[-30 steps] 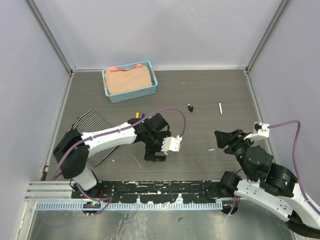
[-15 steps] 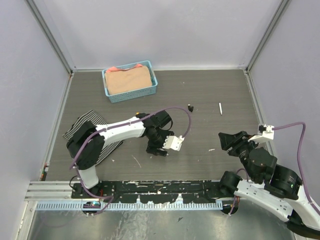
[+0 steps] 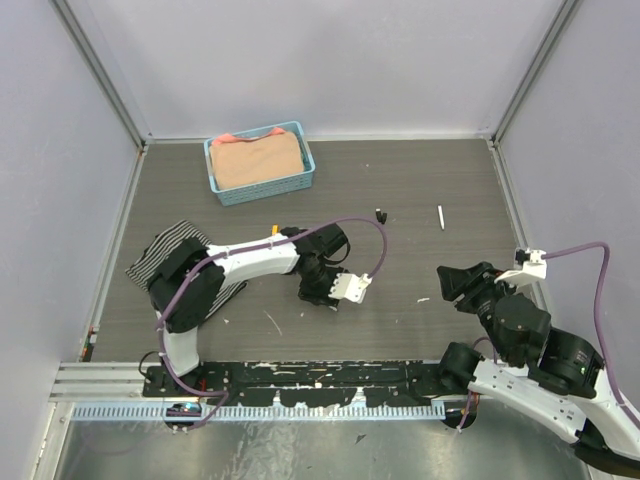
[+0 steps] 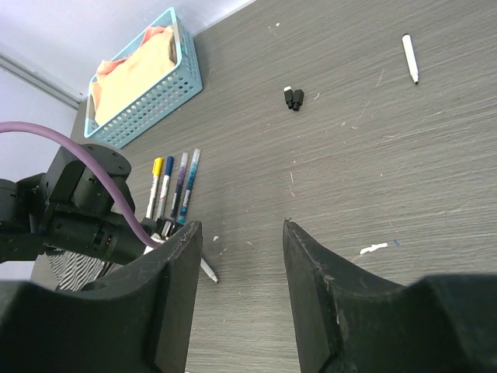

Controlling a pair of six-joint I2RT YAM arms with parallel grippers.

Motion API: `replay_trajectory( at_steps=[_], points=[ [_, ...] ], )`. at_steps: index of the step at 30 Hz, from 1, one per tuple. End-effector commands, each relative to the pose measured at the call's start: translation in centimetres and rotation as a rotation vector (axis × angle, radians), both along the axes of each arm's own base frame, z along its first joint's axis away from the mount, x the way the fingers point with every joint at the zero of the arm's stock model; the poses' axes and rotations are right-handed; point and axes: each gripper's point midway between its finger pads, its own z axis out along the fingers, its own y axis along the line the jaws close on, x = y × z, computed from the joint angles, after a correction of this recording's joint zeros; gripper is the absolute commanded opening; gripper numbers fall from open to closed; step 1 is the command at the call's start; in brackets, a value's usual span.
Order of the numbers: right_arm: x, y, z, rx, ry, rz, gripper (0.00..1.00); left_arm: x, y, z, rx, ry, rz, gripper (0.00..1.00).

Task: Insert the pens into the pen caps
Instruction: Pick up the pen from the center of the board.

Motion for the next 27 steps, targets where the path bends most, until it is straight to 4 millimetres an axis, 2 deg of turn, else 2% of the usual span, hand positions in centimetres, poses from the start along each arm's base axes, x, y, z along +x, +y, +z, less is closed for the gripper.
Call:
replay_trajectory(
  at_steps=[1,5,11,18,20,22,27],
  points=[
    [0.3,-0.2,1.4,0.029,-0.021,-0.029,0.52,1.0,-0.6,-0.5,-0.010,-0.033,-0.018,0.50],
    [0.3,-0.3,1.4,0.028,-0.022,-0.032,0.52,1.1,-0.4,-1.1,0.007,-0.036,0.000,0.49],
    [0.3,-0.3,1.4,0.023,-0.022,-0.030,0.52,1.2,-0.2,-2.3,0.013,-0.039,0.021,0.39],
    [0.2,-0.6,1.6,0.032,-0.028,-0.037,0.52,1.1,0.6,-2.9,0.057,-0.050,0.044,0.19],
    [0.2,-0.7,1.6,0.034,-0.028,-0.041,0.52,1.0,0.5,-2.5,0.050,-0.071,0.054,0.13],
    [0.2,-0.6,1.6,0.033,-0.026,-0.038,0.52,1.4,0.1,-2.1,0.044,-0.090,0.100,0.01],
    [0.4,-0.4,1.6,0.022,-0.016,-0.040,0.52,1.6,-1.4,0.2,-0.011,-0.055,0.243,0.00]
  ],
)
